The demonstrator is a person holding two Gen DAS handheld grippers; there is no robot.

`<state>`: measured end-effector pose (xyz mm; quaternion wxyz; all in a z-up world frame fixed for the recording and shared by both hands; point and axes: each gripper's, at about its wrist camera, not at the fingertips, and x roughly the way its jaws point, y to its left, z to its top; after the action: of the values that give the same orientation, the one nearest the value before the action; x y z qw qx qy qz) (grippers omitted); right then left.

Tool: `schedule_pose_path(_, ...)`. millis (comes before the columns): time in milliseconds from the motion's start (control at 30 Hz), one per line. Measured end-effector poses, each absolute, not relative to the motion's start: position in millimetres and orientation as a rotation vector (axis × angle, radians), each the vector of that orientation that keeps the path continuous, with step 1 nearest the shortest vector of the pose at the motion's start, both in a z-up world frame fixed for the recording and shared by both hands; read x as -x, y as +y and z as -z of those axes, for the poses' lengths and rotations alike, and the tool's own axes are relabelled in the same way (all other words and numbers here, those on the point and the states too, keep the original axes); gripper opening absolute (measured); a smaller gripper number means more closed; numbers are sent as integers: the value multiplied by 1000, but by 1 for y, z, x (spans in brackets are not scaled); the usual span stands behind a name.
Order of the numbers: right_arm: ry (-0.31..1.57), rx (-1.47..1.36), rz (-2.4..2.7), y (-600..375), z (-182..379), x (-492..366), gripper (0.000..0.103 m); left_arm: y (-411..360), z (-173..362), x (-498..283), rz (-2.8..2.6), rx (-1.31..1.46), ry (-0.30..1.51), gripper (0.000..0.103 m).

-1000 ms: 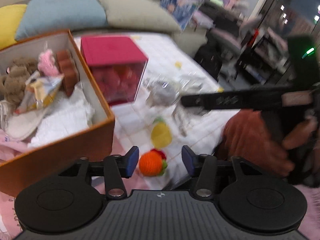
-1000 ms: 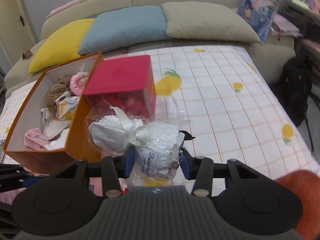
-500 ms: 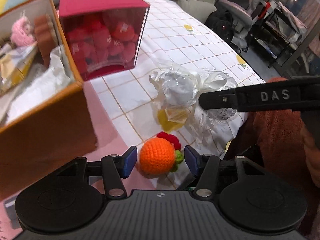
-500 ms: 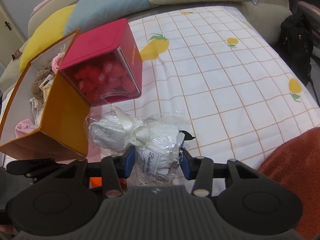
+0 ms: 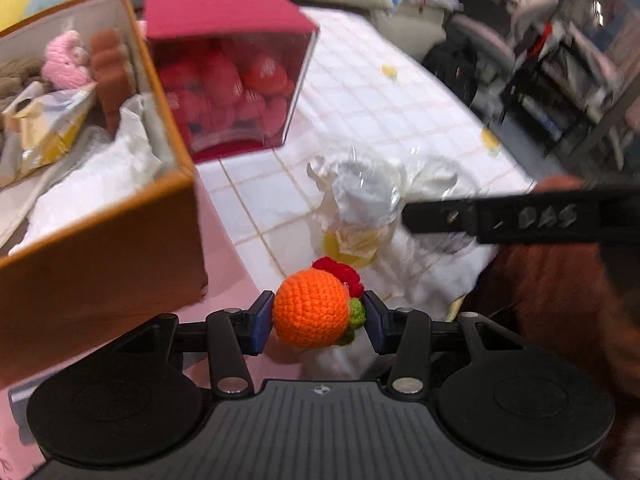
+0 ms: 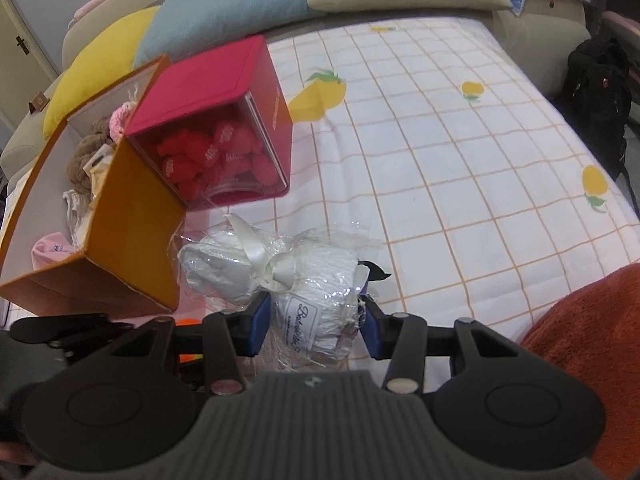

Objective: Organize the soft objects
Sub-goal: 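Carry the plastic bag in the right tool while the left tool carries the knitted fruit into the box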

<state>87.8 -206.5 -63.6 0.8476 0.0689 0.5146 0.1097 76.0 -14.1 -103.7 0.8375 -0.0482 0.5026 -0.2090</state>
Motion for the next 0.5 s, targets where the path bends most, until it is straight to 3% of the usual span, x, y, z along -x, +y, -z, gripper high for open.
schedule_pose_path(500,816,-68,-394,-157,-24,-80,46,65,-6,-41,198,262,754,53)
